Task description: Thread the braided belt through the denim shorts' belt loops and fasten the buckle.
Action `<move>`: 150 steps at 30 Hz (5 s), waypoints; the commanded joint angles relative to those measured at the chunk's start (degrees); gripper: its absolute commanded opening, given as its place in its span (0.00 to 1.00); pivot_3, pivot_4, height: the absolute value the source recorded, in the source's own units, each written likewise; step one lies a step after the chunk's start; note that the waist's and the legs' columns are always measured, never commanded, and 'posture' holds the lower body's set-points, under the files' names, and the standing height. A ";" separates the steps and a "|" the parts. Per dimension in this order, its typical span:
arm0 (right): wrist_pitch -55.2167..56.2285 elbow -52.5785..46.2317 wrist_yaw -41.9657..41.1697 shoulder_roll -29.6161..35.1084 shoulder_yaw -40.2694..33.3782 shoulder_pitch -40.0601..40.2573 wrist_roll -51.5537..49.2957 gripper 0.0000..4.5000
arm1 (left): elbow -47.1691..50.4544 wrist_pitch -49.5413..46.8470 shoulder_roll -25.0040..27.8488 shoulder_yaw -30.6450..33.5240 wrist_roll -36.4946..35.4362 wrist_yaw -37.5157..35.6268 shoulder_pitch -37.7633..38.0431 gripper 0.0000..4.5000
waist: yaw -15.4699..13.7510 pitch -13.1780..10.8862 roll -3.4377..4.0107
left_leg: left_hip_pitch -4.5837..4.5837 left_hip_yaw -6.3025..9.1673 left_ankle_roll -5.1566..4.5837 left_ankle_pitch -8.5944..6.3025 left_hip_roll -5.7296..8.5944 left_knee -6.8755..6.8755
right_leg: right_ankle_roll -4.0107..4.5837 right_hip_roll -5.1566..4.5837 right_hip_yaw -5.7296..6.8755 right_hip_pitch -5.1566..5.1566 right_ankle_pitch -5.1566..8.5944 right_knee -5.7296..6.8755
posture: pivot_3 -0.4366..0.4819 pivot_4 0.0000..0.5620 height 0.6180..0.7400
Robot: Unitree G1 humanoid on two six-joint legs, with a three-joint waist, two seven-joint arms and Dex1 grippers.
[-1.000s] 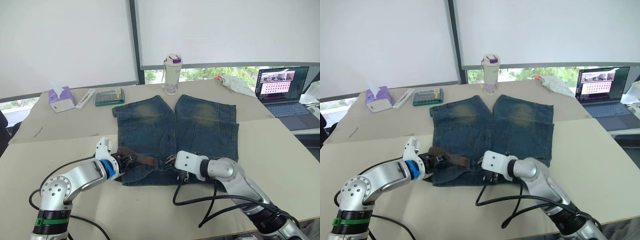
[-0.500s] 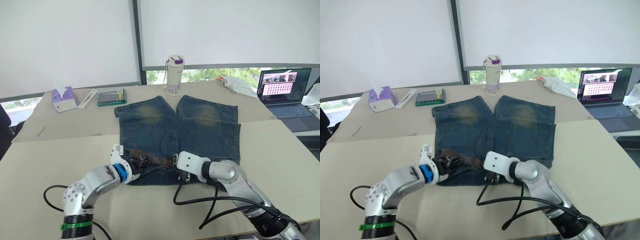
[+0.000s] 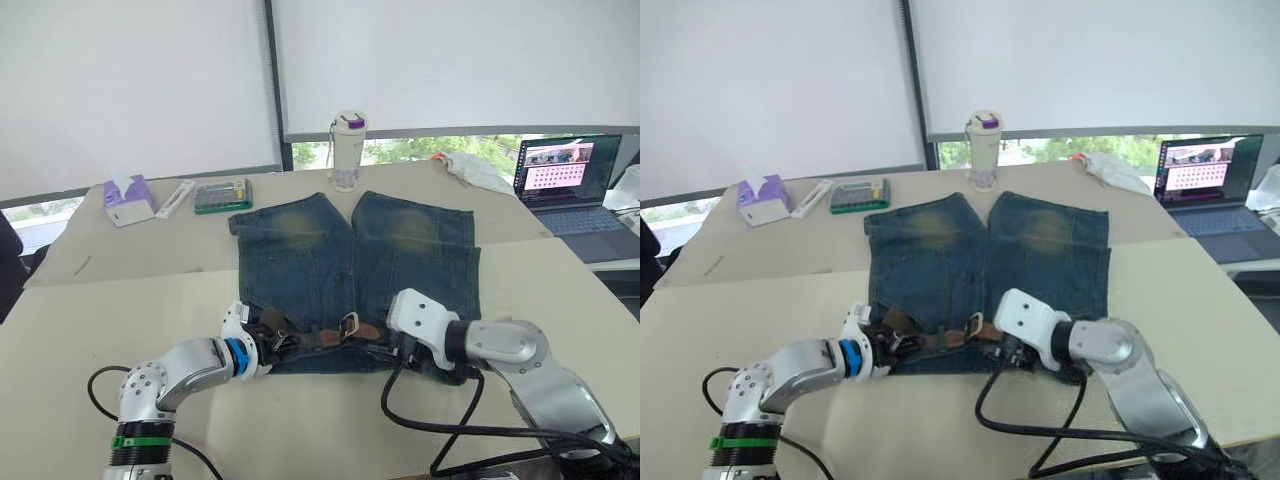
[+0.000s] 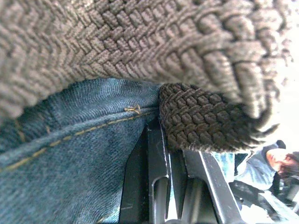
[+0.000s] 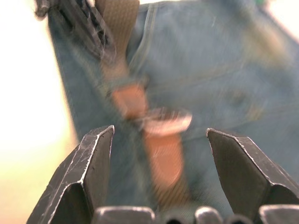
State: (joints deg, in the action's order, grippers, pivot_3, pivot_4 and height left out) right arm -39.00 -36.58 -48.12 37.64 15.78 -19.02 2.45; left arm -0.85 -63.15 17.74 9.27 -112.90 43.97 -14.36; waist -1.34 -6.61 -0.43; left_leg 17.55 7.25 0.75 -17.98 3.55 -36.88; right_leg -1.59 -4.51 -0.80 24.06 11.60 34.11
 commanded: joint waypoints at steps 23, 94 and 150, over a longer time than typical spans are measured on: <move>24.51 19.22 0.28 -0.60 13.00 -7.46 16.89 0.78 | 0.89 0.91 -4.39 0.39 -0.10 3.02 0.61 0.00 | -0.89 -0.01 -0.02 | 0.03 0.02 0.00 0.02 0.10 -0.03 | 0.00 -0.04 -0.02 0.08 -0.01 -0.01 | 0.48 0.27 1.00; 41.32 23.98 -5.97 -1.65 10.37 -9.53 21.60 0.00 | 7.29 -5.03 9.20 0.68 5.38 -24.03 -0.32 0.29 | -0.25 -0.19 -0.08 | 0.04 0.00 0.07 0.05 0.14 0.01 | 0.03 0.10 0.00 0.17 -0.01 0.00 | 0.48 0.27 1.00; 8.23 2.21 -13.58 11.87 -5.17 -5.14 0.83 0.00 | 22.68 29.99 23.14 -30.01 88.01 -96.93 -22.37 0.70 | 1.21 -0.84 0.03 | 0.11 -1.02 -0.49 -0.22 -0.11 -0.08 | -0.13 0.13 -0.07 -0.34 0.05 -0.11 | 0.48 0.27 1.00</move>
State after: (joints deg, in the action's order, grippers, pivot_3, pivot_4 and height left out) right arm -29.25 -33.17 -61.25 50.03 10.23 -22.26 4.79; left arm 23.14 -36.92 41.67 -17.85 -29.94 -52.28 -35.04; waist -0.13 -7.46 -0.40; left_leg 17.67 6.22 0.32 -18.16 3.43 -36.91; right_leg -1.67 -4.31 -0.88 23.72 11.64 34.00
